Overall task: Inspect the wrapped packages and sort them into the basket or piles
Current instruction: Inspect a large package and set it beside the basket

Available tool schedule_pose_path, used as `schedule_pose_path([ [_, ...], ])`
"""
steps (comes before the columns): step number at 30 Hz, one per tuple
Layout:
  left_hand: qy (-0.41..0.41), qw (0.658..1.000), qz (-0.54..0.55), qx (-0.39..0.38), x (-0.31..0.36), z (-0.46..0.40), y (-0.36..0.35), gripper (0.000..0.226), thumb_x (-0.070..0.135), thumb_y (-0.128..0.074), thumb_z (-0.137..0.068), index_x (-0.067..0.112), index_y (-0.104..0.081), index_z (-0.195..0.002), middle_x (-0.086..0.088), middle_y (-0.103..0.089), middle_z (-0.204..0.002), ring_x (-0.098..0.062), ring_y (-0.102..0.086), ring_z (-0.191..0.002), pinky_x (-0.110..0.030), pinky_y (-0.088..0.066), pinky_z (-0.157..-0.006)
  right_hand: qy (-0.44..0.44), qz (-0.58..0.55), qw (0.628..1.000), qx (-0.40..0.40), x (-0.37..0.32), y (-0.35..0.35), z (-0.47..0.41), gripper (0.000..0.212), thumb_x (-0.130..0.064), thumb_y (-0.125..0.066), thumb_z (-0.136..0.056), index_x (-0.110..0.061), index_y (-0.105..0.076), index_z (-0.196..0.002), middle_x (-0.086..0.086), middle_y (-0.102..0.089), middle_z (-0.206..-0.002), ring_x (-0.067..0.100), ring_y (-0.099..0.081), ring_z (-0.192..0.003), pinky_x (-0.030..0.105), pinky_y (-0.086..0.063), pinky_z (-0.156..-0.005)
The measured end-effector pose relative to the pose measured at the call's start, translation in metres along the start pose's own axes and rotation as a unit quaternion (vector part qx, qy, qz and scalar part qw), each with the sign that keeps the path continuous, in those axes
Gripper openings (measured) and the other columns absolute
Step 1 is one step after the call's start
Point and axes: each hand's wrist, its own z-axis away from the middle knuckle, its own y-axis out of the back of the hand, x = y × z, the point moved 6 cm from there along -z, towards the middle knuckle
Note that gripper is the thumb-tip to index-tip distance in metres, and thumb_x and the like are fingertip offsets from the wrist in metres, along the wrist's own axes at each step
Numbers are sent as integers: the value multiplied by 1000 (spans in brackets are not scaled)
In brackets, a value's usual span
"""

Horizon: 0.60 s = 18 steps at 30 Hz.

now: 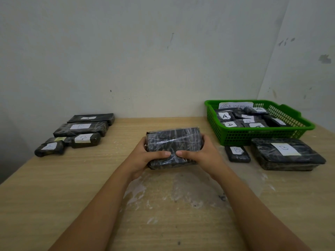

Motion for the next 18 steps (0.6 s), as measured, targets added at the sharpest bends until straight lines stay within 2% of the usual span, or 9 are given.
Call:
schedule_pose_path([
  [4, -5, 1000, -11, 11, -1, -2, 3, 100, 18, -102, -45, 17, -55, -133, -10, -73, -123, -28, -74, -108, -49, -59, -94, -12, -4, 1000, -22, 3, -1, 0, 104, -39, -99, -54, -22, -40, -138, -3, -63, -127, 11, -66, -110, 31, -57, -92],
  [8, -19, 999, -27, 25, -1, -1, 3, 97, 18, -102, -46, 15, -56, -130, -10, -73, -121, -26, -74, -106, -45, -60, -93, -9, 35, 999, -11, 5, -2, -2, 128, -60, -100, -36, -25, -38, -143, -8, -63, -128, 13, -65, -114, 37, -55, -99],
  [11, -25, 999, -34, 28, -2, -2, 3, 91, 14, -102, -52, 14, -55, -130, -12, -72, -122, -25, -74, -105, -45, -60, -94, 3, 70, 997, 22, 2, -3, -1, 122, -58, -99, -40, -23, -41, -142, -7, -63, -126, 15, -64, -113, 32, -54, -95],
  [15, -35, 999, -34, 22, 0, -1, 2, 98, 24, -101, -49, 18, -52, -133, -9, -71, -124, -25, -73, -109, -46, -59, -96, 16, 64, 997, 41, 0, -3, 1, 109, -51, -100, -48, -22, -45, -139, -9, -64, -122, 12, -64, -110, 23, -52, -84],
  [18, -36, 999, -13, -6, 2, 0, -1, 94, 15, -101, -56, 17, -51, -136, -11, -69, -128, -28, -71, -113, -42, -59, -93, 10, 46, 998, 46, 2, 1, -2, 108, -52, -100, -48, -23, -46, -137, -11, -65, -119, 11, -65, -109, 27, -54, -88],
])
